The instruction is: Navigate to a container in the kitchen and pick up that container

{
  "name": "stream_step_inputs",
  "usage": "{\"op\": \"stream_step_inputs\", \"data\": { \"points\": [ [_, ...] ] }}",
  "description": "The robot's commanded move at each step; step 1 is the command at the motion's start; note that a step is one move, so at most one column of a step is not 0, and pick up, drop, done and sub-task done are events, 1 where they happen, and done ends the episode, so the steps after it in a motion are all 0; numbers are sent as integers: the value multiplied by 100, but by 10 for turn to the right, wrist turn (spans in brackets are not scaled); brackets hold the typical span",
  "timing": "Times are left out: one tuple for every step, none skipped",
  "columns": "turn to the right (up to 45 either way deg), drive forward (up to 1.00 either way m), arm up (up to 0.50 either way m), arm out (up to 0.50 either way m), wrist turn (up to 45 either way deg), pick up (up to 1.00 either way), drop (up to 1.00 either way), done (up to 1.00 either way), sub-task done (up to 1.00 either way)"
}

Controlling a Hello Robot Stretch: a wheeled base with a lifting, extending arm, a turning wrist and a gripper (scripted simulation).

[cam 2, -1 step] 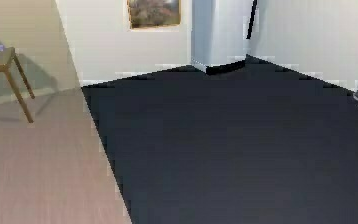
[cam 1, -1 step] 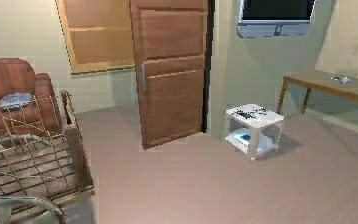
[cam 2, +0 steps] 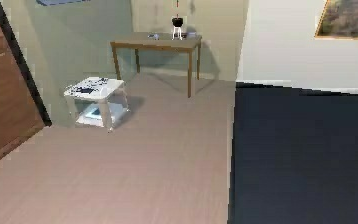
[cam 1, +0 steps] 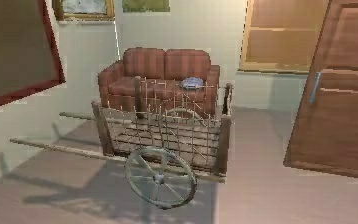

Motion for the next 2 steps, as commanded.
{"op": "stream_step_inputs", "data": {
  "points": [
    [-450, 0, 0, 0, 0, 0, 0, 0, 0],
    [-450, 0, 0, 0, 0, 0, 0, 0, 0]
  ]
}}
